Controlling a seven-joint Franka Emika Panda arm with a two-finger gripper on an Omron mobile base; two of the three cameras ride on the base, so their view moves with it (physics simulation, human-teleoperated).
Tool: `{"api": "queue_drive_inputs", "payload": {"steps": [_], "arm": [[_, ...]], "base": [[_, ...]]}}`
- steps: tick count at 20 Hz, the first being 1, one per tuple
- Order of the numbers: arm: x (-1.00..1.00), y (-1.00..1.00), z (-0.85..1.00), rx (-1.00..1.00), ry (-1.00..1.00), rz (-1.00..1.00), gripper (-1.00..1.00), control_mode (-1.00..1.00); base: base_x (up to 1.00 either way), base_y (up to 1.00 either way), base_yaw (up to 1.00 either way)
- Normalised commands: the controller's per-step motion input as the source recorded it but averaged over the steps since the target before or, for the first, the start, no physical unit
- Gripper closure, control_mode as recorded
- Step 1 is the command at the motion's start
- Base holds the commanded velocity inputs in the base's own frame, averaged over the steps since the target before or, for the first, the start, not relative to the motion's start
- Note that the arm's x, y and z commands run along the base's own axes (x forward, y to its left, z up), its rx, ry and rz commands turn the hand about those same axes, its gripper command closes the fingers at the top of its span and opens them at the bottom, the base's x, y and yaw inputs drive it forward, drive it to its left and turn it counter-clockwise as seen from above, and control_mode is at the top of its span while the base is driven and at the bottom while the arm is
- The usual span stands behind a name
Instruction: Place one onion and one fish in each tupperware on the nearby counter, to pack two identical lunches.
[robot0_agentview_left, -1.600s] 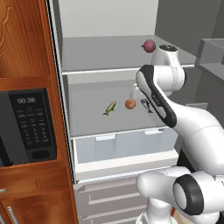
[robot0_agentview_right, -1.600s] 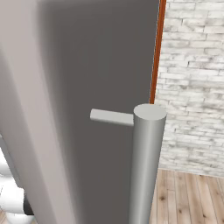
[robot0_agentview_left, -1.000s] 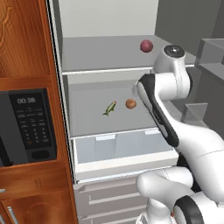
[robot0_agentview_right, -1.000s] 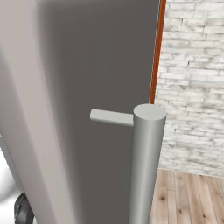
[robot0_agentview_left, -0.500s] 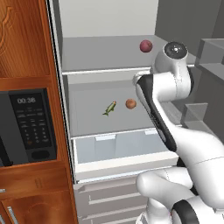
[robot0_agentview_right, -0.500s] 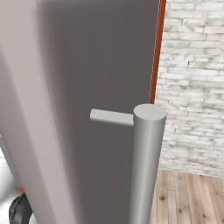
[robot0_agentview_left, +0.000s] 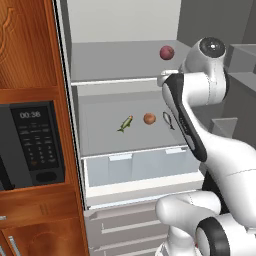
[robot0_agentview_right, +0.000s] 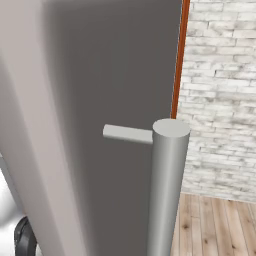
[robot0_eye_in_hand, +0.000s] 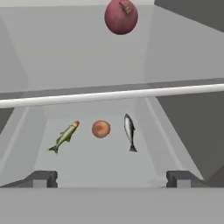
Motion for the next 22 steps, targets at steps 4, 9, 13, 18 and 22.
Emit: {"api": "queue_drive_inputs", "payload": {"steps": [4, 9, 13, 18, 22], "arm": [[0.33, -0.03, 0.18, 0.0, -0.07, 0.0, -1.0, -1.0], [0.46, -0.09, 0.17, 0.0, -0.1, 0.0, -1.0, -1.0], [0.48, -0.1, 0.12, 0.0, -0.14, 0.0, -1.0, -1.0], [0.44, -0.15, 0.08, 0.0, -0.07, 0.0, -1.0, -1.0], [0.55, -0.13, 0.13, 0.0, -0.01, 0.0, -1.0, -1.0]], "base": [[0.0, 0.0, 0.0], [0.0, 0.0, 0.0], [0.0, 0.0, 0.0], [0.0, 0.0, 0.0], [0.0, 0.0, 0.0]]}}
